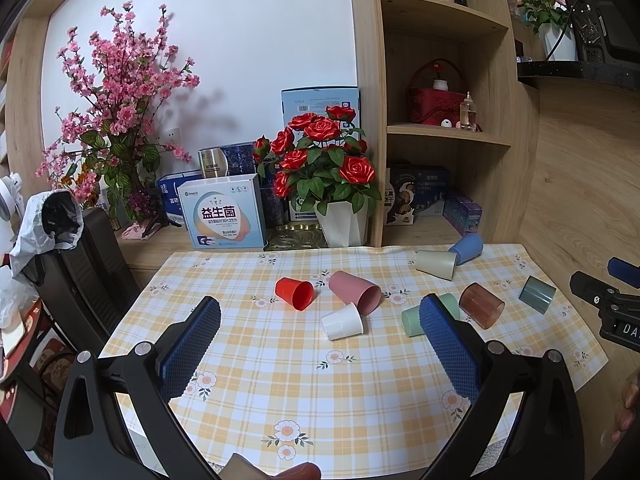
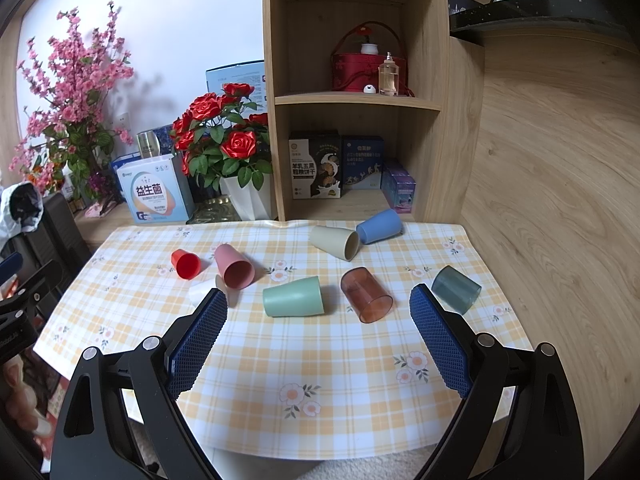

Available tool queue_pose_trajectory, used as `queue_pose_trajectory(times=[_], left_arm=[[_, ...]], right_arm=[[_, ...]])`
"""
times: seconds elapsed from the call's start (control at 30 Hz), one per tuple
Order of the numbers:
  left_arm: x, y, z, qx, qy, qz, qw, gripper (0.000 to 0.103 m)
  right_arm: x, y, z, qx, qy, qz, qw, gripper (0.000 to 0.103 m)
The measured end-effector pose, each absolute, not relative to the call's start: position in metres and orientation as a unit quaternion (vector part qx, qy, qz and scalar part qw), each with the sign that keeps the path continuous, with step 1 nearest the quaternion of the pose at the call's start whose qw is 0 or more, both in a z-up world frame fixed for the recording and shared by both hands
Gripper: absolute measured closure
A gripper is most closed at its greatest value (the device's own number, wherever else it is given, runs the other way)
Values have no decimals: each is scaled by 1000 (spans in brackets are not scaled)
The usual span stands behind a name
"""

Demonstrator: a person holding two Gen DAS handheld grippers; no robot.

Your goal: Flip cup upside down

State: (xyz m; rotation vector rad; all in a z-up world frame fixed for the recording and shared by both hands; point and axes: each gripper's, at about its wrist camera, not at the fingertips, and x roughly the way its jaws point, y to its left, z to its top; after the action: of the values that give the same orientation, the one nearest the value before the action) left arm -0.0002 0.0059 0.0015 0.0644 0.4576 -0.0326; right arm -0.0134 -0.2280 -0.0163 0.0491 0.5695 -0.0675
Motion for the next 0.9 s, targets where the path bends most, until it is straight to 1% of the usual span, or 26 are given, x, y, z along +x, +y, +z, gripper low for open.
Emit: queue_pose_trajectory(times=[0.3,0.57,0.9], left_arm=[[-3,12,-6,26,222,-4,975,6],[5,30,-12,23,228,47,972,6],[54,64,-55,46,294,72,952,6]], right_arm=[[-13,-229,-17,27,282,-33,959,13],[-2,-242,-35,45,292,-39,955,13],[46,-268,-69,55,324,-75,941,13]])
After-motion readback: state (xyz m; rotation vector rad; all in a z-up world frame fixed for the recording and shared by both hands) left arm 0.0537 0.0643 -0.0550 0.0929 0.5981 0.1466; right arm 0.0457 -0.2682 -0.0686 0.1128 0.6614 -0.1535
